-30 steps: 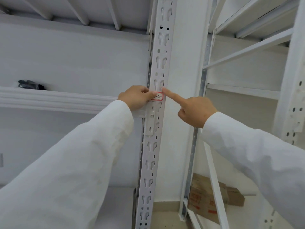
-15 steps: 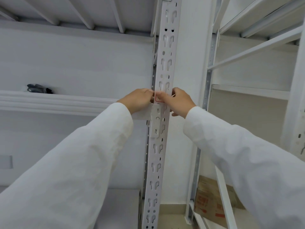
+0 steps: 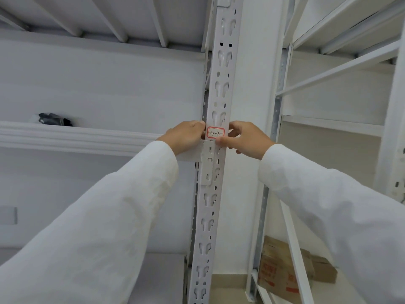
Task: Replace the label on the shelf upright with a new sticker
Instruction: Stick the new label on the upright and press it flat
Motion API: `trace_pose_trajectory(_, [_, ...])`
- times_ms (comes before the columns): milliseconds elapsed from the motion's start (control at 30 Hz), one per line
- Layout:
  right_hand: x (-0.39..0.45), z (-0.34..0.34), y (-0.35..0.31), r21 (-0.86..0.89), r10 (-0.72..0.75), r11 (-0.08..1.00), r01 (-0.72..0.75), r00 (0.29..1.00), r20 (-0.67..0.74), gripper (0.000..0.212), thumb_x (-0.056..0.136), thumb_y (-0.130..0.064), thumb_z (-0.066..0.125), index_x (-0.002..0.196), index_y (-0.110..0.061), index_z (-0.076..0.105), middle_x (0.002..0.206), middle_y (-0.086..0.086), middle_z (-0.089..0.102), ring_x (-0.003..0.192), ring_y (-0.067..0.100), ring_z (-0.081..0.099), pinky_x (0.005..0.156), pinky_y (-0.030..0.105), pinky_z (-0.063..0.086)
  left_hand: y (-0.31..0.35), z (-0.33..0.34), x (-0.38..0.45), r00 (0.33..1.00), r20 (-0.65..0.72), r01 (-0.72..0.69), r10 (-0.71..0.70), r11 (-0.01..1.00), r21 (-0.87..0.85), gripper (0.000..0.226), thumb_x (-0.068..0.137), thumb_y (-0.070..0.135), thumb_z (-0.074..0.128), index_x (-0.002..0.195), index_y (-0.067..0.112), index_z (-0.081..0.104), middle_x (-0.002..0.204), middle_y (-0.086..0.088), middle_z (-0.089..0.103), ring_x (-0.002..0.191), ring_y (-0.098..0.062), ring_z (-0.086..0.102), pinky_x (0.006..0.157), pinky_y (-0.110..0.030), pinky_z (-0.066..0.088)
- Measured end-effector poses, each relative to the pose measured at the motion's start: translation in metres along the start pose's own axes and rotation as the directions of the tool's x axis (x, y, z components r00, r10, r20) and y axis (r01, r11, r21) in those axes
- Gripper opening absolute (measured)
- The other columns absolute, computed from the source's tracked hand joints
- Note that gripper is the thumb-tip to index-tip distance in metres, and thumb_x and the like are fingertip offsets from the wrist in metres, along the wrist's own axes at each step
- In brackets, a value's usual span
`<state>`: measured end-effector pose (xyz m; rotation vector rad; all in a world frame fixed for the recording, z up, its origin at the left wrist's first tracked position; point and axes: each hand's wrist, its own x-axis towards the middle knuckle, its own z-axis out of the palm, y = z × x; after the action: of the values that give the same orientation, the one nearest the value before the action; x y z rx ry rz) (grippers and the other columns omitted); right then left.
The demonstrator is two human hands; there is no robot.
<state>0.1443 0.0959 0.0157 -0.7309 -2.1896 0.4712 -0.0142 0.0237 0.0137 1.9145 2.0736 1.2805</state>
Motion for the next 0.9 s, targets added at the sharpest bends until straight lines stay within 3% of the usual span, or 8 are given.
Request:
trace_pose_trajectory(67, [0.003, 0.010, -0.007, -0.036, 0.059, 0.997, -0.062, 0.994, -0.091, 0.036, 0.070, -0.054, 0.071, 0.086, -0.024, 0.058, 0.083, -0.005, 0.061, 0.075, 0.015, 0.057, 0.065, 0.029, 0.047, 0.001, 0.001, -0.001, 1.000, 0.000, -0.008, 0.008, 1.000, -0.012, 0.053, 0.083, 0.041, 0.019, 0.103, 0.013, 0.059, 0.117, -0.006, 0.062, 0.113, -0.030, 0.051, 0.108, -0.044, 0.034])
trace_pose_trajectory(167, [0.007, 0.015, -0.012, -0.134, 0.085, 0.985, -0.107, 0.983, -0.165, 0.044, 0.069, -0.057, 0.071, 0.087, -0.019, 0.056, 0.083, -0.004, 0.060, 0.078, 0.016, 0.057, 0.067, 0.031, 0.047, 0.001, 0.001, 0.000, 1.000, 0.002, 0.000, 0.000, 0.999, -0.032, 0.048, 0.092, 0.034, 0.020, 0.105, 0.008, 0.058, 0.118, -0.010, 0.062, 0.115, -0.031, 0.052, 0.109, -0.045, 0.032])
trace_pose_trajectory(367, [-0.001, -0.019, -0.004, -0.202, -0.003, 0.979, 0.019, 0.997, 0.083, 0.021, 0.086, -0.037, 0.061, 0.102, -0.023, 0.064, 0.094, 0.005, 0.071, 0.085, 0.016, 0.064, 0.085, 0.039, 0.054, -0.004, 0.005, 0.004, 1.000, 0.010, -0.009, 0.010, 1.000, -0.023, 0.048, 0.098, 0.031, 0.018, 0.112, 0.006, 0.057, 0.122, -0.009, 0.063, 0.119, -0.030, 0.052, 0.109, -0.048, 0.032])
trace_pose_trajectory(533, [0.011, 0.007, -0.020, -0.081, 0.117, 0.988, -0.133, 0.977, -0.179, 0.050, 0.075, -0.063, 0.058, 0.077, -0.013, 0.054, 0.080, 0.001, 0.060, 0.076, 0.023, 0.059, 0.069, 0.038, 0.050, -0.005, 0.004, 0.006, 1.000, -0.007, -0.014, 0.014, 0.999, -0.032, 0.054, 0.095, 0.044, 0.017, 0.119, 0.021, 0.060, 0.131, -0.004, 0.060, 0.126, -0.026, 0.049, 0.113, -0.046, 0.028])
trace_pose_trajectory(600, [0.015, 0.018, -0.022, -0.088, 0.146, 0.982, -0.168, 0.965, -0.218, 0.052, 0.073, -0.062, 0.060, 0.088, -0.012, 0.052, 0.086, 0.001, 0.058, 0.080, 0.024, 0.056, 0.065, 0.033, 0.045, -0.005, 0.004, 0.005, 1.000, -0.008, -0.023, 0.023, 0.999, -0.038, 0.054, 0.094, 0.043, 0.018, 0.119, 0.022, 0.061, 0.131, -0.005, 0.060, 0.126, -0.025, 0.049, 0.114, -0.046, 0.027])
trace_pose_trajectory(667, [0.016, 0.021, -0.017, -0.064, 0.150, 0.984, -0.164, 0.971, -0.187, 0.064, 0.070, -0.060, 0.065, 0.108, -0.010, 0.050, 0.101, 0.003, 0.059, 0.092, 0.024, 0.057, 0.076, 0.035, 0.048, -0.004, 0.005, 0.004, 0.999, -0.012, -0.030, 0.030, 0.999, -0.022, 0.053, 0.093, 0.039, 0.018, 0.116, 0.017, 0.060, 0.129, -0.006, 0.059, 0.124, -0.027, 0.048, 0.113, -0.046, 0.028])
trace_pose_trajectory(767, [0.016, 0.019, -0.014, -0.169, 0.096, 0.979, -0.115, 0.989, -0.115, 0.080, 0.054, -0.069, 0.069, 0.111, -0.016, 0.052, 0.103, 0.000, 0.063, 0.092, 0.022, 0.060, 0.084, 0.040, 0.052, -0.001, 0.004, 0.002, 0.999, -0.031, -0.013, 0.013, 1.000, 0.001, 0.048, 0.098, 0.031, 0.017, 0.112, 0.009, 0.058, 0.127, -0.011, 0.059, 0.121, -0.030, 0.048, 0.111, -0.047, 0.029])
trace_pose_trajectory(900, [0.016, 0.000, -0.014, -0.230, 0.027, 0.973, -0.026, 1.000, 0.000, 0.050, 0.065, -0.053, 0.075, 0.102, -0.023, 0.060, 0.097, -0.005, 0.066, 0.089, 0.016, 0.061, 0.083, 0.033, 0.051, 0.001, 0.003, 0.001, 0.999, -0.028, -0.023, 0.024, 0.999, 0.023, 0.050, 0.099, 0.031, 0.015, 0.116, 0.010, 0.057, 0.129, -0.008, 0.058, 0.121, -0.030, 0.048, 0.111, -0.047, 0.029])
